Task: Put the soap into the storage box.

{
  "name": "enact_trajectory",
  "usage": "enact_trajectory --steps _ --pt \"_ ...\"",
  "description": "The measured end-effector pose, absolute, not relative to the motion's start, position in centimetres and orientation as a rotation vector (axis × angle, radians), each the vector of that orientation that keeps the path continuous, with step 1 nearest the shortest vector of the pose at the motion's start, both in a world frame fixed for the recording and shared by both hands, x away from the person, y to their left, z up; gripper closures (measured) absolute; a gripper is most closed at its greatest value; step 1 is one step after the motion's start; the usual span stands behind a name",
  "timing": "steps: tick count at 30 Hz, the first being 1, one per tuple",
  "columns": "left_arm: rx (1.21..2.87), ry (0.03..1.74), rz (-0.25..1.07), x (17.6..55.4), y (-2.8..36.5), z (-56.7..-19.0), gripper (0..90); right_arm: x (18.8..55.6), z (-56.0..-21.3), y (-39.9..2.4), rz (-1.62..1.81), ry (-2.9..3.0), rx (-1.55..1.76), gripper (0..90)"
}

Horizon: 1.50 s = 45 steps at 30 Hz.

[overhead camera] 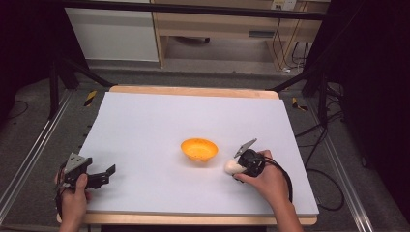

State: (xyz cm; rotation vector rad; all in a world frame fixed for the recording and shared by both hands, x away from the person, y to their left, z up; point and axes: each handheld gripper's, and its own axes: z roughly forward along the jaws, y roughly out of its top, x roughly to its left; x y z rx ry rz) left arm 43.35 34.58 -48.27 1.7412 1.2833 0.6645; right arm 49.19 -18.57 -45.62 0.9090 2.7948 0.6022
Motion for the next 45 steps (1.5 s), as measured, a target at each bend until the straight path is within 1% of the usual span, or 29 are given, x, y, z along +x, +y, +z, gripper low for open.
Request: enact_trajectory --steps 7,13,21,34,45 --pt "1.738 1.286 0.664 43.4 34.6 -48.3 2.0 49.3 -45.2 -18.4 0.605 2.809 0.860 47.6" --pt "1.737 1.286 0.664 43.4 34.6 -48.3 2.0 49.5 -44.2 -18.0 0.559 2.838 0.789 48.4" --pt "1.738 1.285 0.663 43.4 34.6 -48.3 2.0 49.7 -44.0 -18.1 0.596 2.855 0.764 48.6" --pt "1.736 1.285 0.664 43.4 34.6 -48.3 2.0 50.8 -41.5 -18.3 0.636 2.860 0.700 48.5" --pt "1.737 1.286 0.663 43.4 34.6 -48.3 2.0 51.8 -40.2 -17.9 0.665 2.850 0.658 48.5"
